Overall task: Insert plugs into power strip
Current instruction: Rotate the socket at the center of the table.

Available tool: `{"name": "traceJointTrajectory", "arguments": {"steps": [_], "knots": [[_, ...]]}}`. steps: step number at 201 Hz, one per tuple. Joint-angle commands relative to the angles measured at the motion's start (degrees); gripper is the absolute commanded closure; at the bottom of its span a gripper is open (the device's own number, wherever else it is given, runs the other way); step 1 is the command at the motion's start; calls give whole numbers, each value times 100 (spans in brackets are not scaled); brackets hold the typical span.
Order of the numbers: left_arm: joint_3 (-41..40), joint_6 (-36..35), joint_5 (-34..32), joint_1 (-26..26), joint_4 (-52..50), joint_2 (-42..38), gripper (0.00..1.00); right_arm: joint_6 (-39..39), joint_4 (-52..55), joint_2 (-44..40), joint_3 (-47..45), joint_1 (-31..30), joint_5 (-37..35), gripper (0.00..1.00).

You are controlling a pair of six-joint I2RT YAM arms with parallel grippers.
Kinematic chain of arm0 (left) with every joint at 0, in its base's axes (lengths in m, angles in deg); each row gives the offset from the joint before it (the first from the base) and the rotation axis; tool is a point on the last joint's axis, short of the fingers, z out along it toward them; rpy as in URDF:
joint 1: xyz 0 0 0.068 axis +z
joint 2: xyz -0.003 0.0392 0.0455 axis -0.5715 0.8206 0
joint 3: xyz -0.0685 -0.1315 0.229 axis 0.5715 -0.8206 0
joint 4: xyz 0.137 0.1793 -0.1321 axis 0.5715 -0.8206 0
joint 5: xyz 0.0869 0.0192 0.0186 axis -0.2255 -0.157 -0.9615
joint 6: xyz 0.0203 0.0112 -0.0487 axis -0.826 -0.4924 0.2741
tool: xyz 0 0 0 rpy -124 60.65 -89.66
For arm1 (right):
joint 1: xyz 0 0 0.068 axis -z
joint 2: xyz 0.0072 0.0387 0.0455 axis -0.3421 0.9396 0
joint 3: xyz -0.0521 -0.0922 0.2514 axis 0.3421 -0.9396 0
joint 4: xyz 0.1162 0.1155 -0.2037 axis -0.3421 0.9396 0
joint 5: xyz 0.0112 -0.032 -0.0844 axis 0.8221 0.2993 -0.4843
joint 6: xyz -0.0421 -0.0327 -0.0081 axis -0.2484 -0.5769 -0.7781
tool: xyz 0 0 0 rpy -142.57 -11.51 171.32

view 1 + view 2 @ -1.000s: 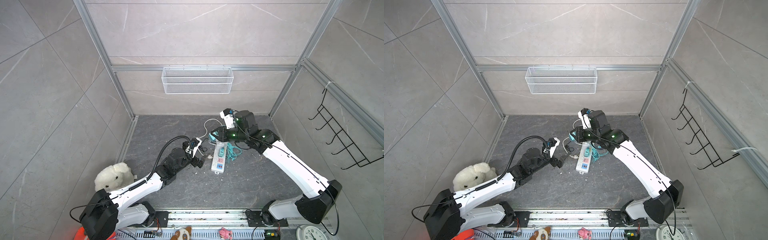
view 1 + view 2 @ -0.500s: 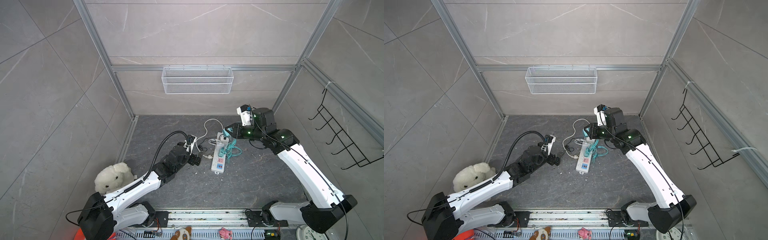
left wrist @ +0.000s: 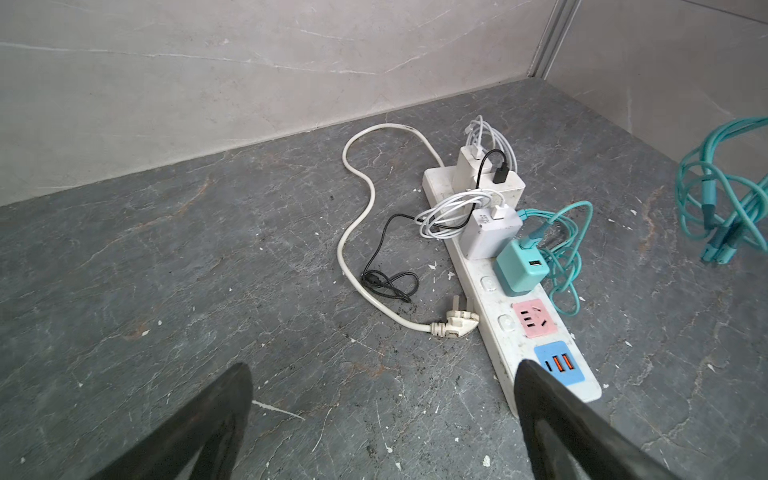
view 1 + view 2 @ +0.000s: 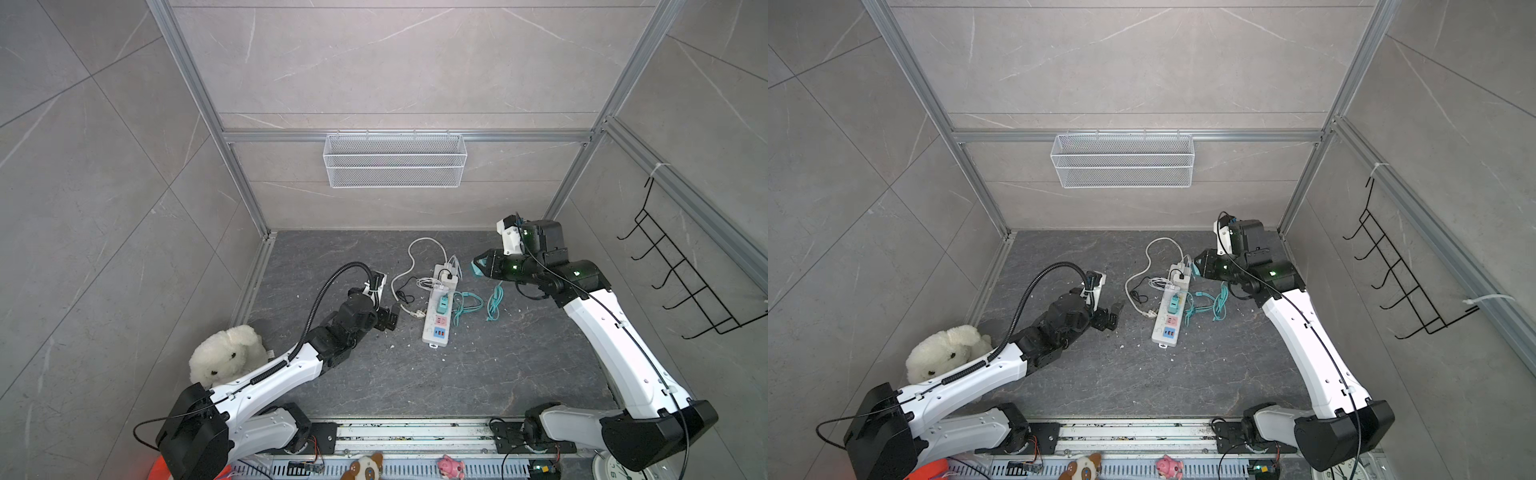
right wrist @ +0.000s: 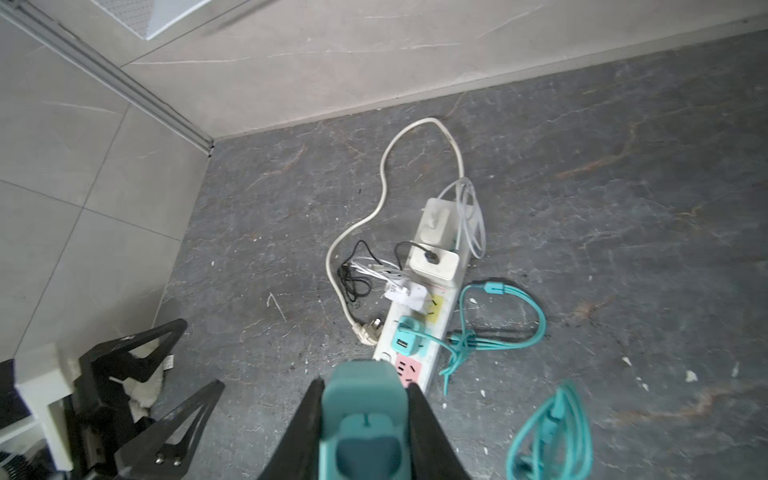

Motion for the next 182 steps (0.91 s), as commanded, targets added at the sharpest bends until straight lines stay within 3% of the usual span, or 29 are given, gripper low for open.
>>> {"name": "traceJointTrajectory", "arguments": {"steps": [1,49,100,125,182], "knots": [[92,112,-232,-21,182,166,0,-179,94,-126,-256,171,-223,89],[234,148,-588,-20,159,451,0,-63,-184,-254,-1125,272,-331,90],[153,105,-428,-21,488,569,0,417,-603,-454,-2412,267,-63,91],[363,96,-358,-21,369,859,0,815,-1051,-599,-3040,191,545,92],[331,192,-94,5,817,1286,0,1181,-1026,-858,-3451,-403,-306,92]]}}
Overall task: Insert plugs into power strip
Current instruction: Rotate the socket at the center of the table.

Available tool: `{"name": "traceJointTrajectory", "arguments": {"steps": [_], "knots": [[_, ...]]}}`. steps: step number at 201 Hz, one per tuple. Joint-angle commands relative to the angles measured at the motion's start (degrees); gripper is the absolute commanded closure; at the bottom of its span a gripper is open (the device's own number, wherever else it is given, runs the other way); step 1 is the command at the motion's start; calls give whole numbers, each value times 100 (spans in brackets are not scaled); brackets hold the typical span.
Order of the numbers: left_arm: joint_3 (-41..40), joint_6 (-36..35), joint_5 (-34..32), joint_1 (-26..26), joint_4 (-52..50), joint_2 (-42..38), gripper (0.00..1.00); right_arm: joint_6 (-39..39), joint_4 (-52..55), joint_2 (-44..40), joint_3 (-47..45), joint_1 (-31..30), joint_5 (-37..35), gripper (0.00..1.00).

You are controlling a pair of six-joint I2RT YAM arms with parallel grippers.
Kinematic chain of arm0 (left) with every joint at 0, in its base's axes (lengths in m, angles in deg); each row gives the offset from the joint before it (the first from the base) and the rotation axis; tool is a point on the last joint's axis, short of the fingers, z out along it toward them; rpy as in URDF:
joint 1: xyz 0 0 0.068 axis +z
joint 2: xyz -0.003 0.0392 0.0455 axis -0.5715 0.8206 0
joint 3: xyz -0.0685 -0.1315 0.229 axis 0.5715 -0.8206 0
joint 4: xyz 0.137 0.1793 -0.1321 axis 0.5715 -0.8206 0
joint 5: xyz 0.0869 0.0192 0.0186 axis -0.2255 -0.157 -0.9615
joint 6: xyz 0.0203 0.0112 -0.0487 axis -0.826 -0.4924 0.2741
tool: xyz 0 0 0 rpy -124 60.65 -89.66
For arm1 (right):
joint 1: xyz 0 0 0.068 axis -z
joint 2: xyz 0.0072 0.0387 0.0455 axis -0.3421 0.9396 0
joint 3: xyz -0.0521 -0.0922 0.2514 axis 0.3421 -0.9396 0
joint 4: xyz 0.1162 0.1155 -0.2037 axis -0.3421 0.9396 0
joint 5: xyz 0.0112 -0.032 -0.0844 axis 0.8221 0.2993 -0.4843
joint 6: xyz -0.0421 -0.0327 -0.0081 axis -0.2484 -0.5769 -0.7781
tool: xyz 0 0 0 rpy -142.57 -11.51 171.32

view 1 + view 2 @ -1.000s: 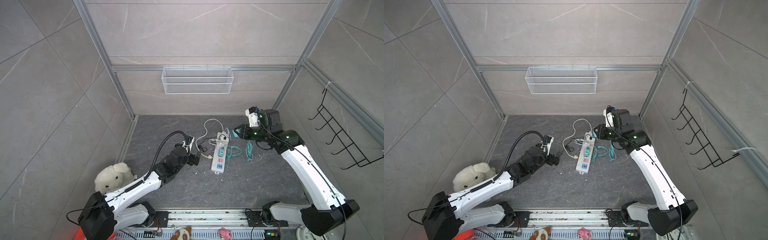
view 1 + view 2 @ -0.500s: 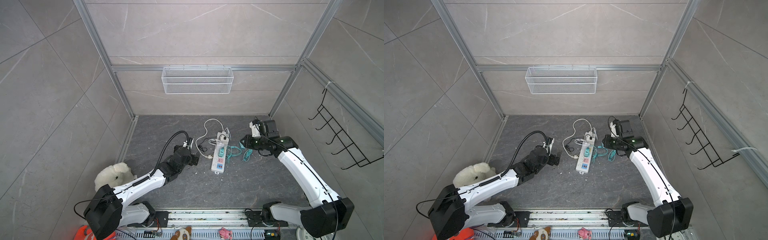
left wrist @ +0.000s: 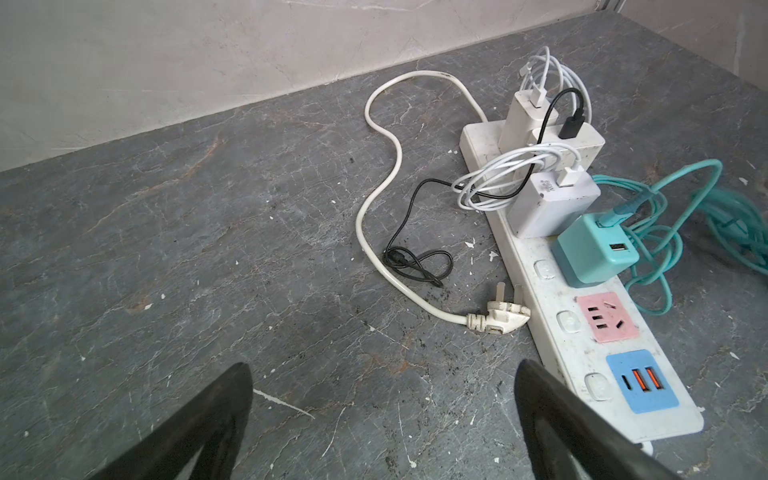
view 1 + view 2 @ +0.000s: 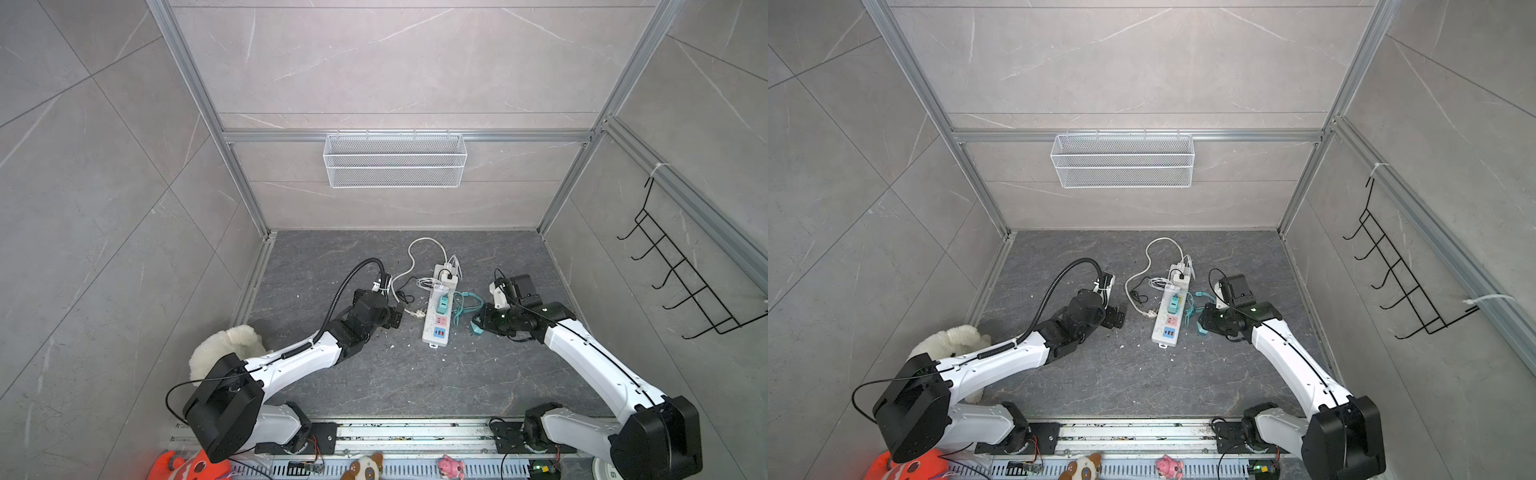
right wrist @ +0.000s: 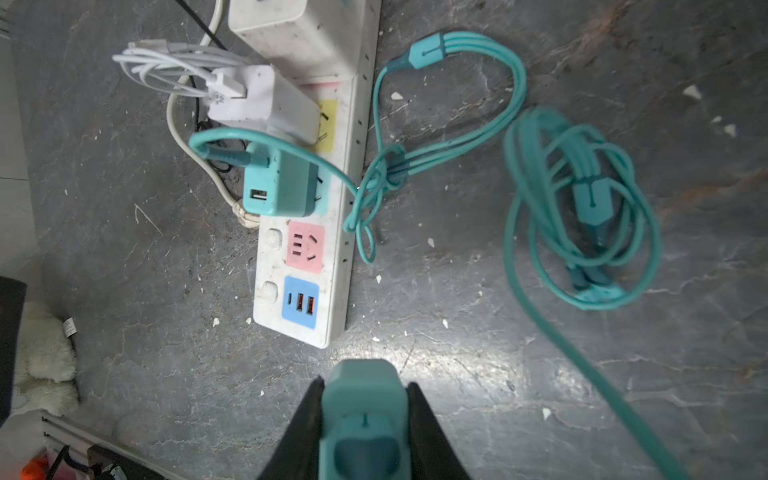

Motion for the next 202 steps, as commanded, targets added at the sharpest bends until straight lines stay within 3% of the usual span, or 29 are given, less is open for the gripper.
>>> {"name": "traceJointTrajectory", "arguments": {"steps": [1,50,82,162,202], "knots": [[116,137,217,3,518,145,0,310,-195,-160,-84,-297,-446,92],[244,253,387,29,497,781,0,716,-613,210,-88,-1155,-1449,92],[58,392,862,30,824,1071,3,869,-1027,636,-42,-1531,-1769,92],[-223,979,2714,19,1757,1868,15,957,-1074,1027,275,-1699,-2159,92],[-85,1160,2955,-38,1843,2303,19,966,-1153,1049,258,-1698,-2198,92]]}}
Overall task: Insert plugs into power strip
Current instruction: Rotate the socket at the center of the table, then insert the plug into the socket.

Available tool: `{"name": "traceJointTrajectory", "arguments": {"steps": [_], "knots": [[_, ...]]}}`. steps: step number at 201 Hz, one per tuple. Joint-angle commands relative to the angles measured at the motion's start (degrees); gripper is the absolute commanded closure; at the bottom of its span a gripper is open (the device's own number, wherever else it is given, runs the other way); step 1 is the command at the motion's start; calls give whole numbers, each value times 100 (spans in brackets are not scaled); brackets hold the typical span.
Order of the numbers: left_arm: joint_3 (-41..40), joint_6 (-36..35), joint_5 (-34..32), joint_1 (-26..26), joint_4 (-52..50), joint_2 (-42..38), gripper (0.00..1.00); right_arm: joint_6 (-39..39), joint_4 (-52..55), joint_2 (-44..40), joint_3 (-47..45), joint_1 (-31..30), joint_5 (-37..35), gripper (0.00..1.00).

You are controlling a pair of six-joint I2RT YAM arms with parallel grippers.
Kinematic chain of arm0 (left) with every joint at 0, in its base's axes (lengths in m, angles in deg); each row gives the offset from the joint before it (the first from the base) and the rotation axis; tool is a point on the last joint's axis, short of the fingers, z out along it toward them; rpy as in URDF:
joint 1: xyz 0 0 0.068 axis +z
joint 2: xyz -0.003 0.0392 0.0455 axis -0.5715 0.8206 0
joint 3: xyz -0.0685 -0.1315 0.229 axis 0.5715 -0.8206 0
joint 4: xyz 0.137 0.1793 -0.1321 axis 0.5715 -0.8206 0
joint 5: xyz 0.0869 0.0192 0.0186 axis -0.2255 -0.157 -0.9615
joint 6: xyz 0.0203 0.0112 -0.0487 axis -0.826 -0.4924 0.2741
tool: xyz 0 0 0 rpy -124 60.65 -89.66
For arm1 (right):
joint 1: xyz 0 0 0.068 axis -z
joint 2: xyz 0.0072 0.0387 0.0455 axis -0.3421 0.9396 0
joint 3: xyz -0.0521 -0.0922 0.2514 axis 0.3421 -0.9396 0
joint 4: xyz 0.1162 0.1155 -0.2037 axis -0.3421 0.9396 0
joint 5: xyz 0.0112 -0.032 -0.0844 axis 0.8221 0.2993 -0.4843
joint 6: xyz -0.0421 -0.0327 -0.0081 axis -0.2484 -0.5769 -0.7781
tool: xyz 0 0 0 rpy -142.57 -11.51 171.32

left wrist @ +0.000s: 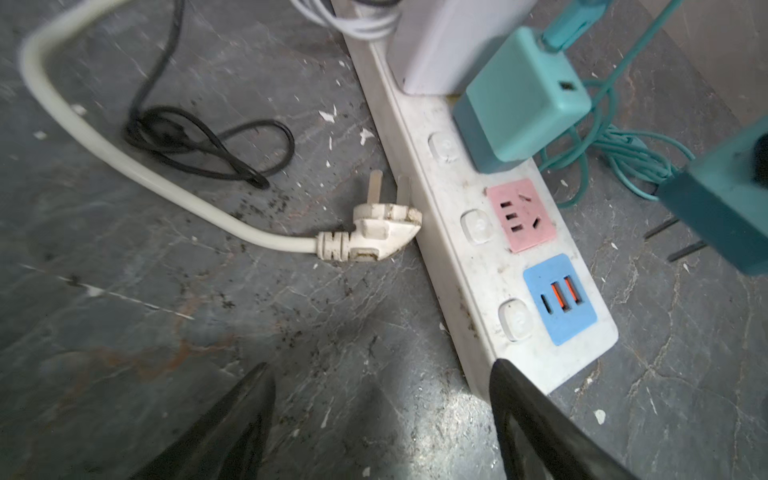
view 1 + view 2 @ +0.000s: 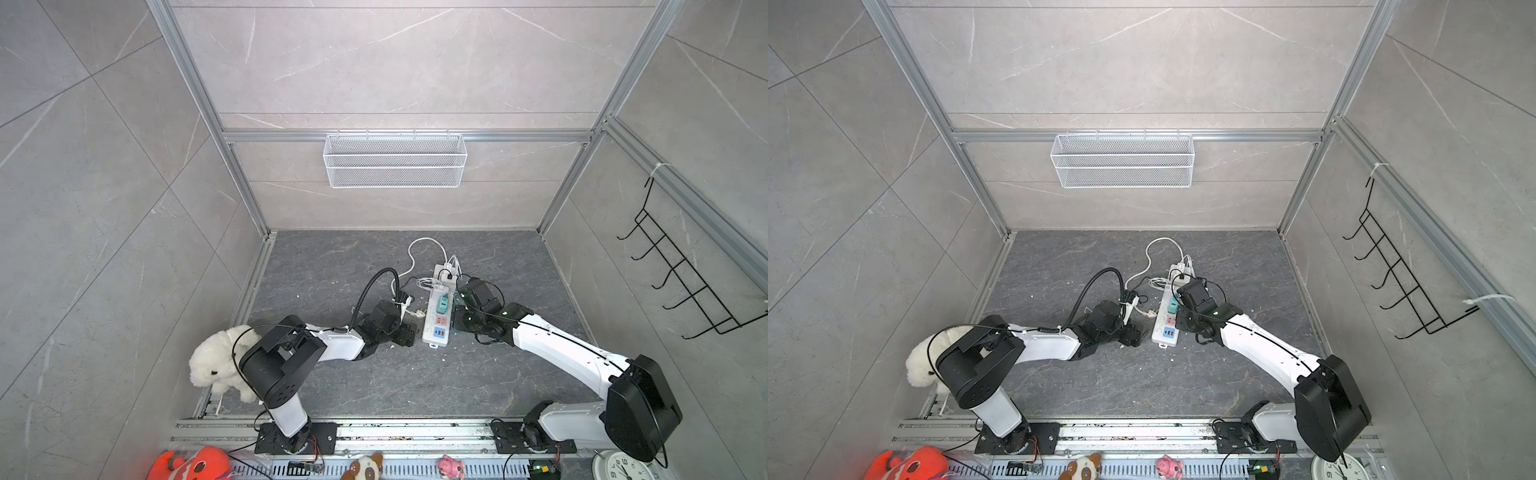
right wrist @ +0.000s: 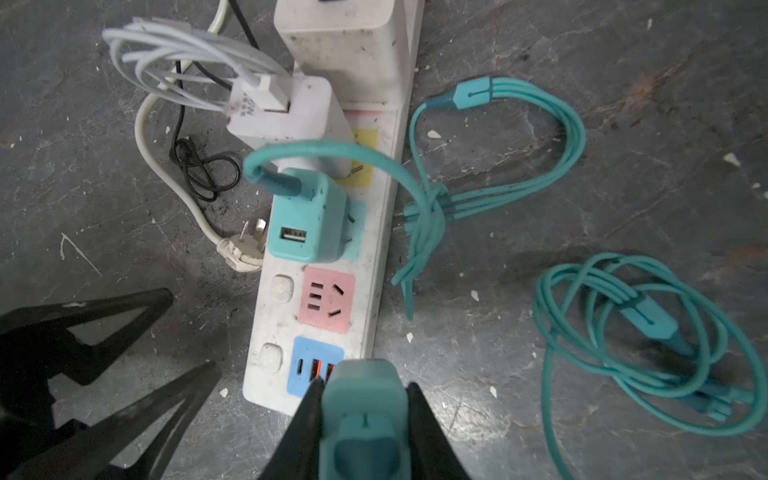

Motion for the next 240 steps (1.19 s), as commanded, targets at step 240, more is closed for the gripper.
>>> {"name": "traceJointTrajectory", "arguments": {"steps": [240], "knots": [[1323,-1103,-1240,-497,-1663,-51,13,-618,-93,-62,242,-48,-394,91]]}}
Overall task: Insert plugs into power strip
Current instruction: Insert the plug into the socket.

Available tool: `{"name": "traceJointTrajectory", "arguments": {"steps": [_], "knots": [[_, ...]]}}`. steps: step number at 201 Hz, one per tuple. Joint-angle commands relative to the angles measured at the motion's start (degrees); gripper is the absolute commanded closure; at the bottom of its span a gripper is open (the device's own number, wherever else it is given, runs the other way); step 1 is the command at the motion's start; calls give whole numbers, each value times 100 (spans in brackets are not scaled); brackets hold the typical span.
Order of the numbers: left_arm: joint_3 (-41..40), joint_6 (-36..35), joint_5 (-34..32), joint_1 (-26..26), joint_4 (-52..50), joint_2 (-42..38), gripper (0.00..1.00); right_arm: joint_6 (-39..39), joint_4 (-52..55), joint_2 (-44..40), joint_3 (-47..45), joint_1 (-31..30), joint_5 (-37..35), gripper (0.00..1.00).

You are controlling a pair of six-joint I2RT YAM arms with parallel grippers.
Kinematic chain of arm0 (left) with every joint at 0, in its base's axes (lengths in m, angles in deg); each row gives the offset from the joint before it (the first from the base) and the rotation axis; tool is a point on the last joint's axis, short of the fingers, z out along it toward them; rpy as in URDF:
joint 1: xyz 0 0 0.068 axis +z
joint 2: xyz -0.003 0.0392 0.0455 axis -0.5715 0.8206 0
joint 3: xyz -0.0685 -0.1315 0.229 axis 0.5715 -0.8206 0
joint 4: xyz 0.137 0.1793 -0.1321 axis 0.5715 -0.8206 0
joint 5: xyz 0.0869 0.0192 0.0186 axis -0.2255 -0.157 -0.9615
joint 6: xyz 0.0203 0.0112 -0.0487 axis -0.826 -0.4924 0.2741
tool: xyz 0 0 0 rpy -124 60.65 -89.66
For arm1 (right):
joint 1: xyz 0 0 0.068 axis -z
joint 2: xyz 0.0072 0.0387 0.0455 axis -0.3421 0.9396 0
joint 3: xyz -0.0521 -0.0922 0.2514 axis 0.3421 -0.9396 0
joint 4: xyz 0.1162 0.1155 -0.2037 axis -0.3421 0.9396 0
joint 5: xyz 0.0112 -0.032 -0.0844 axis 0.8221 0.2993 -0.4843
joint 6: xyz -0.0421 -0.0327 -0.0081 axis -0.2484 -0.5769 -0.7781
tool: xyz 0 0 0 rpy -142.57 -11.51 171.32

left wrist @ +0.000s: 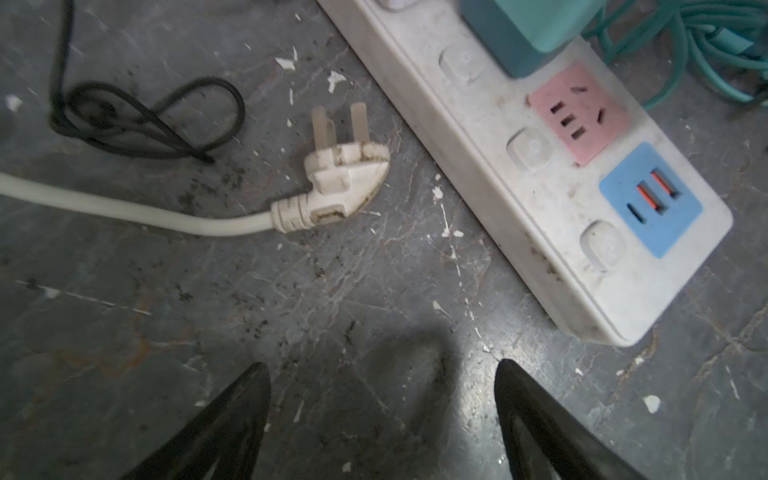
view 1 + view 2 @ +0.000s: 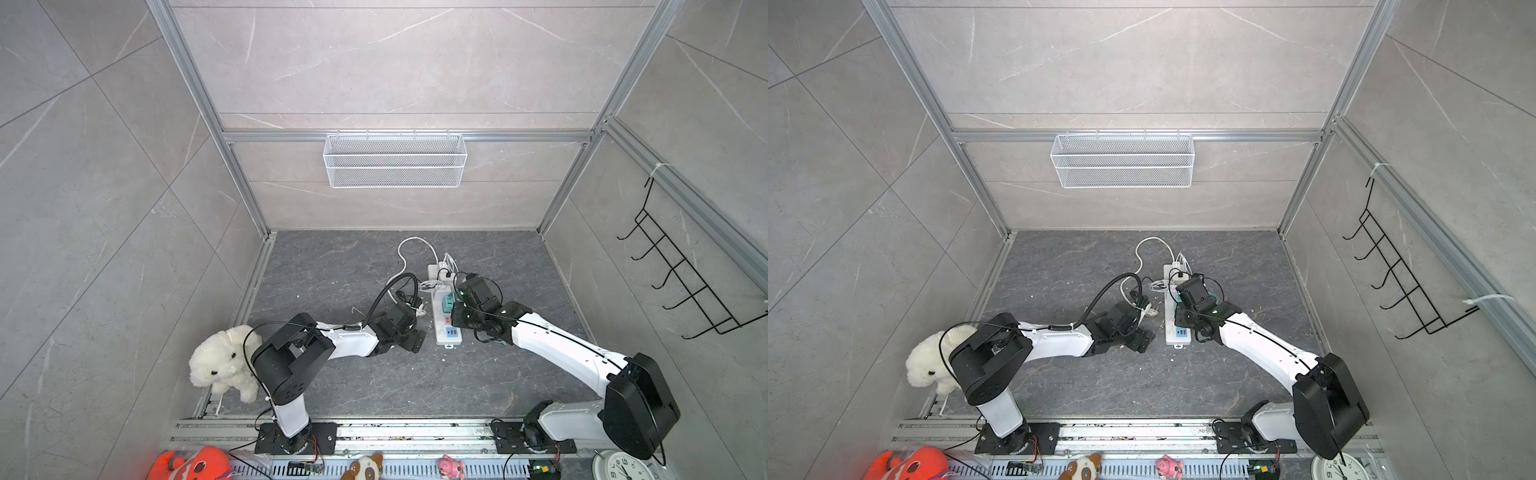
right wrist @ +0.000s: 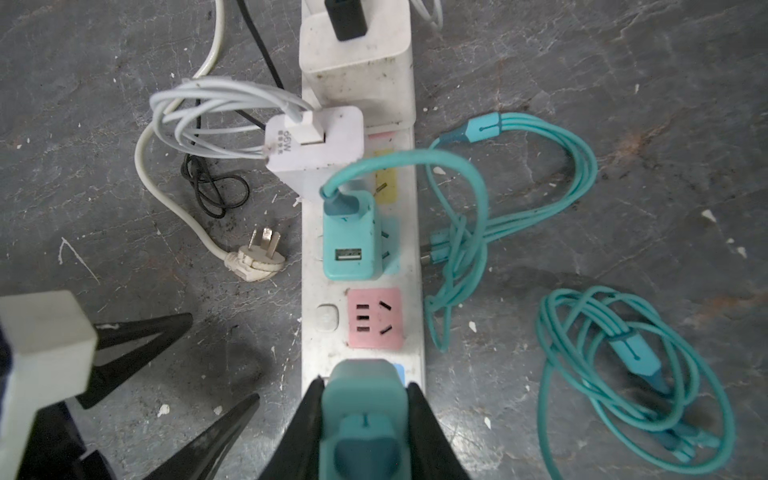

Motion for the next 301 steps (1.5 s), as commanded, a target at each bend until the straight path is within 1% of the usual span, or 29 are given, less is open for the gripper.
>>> {"name": "traceJointTrajectory", "arguments": {"steps": [1,24,55,83,95,108,118,139,161,175,193,201,227,262,290,301], "knots": [[328,-368,-221,27,-43,-264,13,-188,98,-114,177,-47,-227,91],[434,-308,-112,32,-7,-340,13,-245,78,-19,221,-47,-204,91],[492,-331,-177,40,-42,-409,13,-251,8,107,223,-56,-125,92],[515,-295,-109,48,54,-452,13,-258,174,101,333,-56,-149,92],[661,-294,-16,65,230,-309,13,-259,192,32,359,-56,-139,92],[1033,-304,107,75,273,-11,13,-273,220,38,419,-54,-160,92],[1296,-203,168,75,391,235,13,-186,287,52,440,-60,-294,92],[1674,-69,495,75,783,618,14,-142,235,50,437,-74,-270,92],[1829,-266,320,87,877,633,13,-77,245,31,434,-124,-291,92],[1822,-340,261,142,911,649,13,-78,189,106,435,-171,-317,92],[1750,-268,380,253,970,598,13,-155,77,286,444,-234,-369,92],[1679,-268,304,276,1017,522,13,-212,27,375,450,-265,-426,92],[1303,-345,93,346,1039,162,13,-385,-165,642,533,-359,-484,92],[728,-286,-101,442,1169,-247,13,-395,-89,953,776,-508,-631,92],[488,-363,-304,462,1113,-479,13,-387,-74,1050,860,-555,-714,93],[417,-365,-292,493,1115,-563,13,-401,-48,1063,884,-583,-745,93]]}}
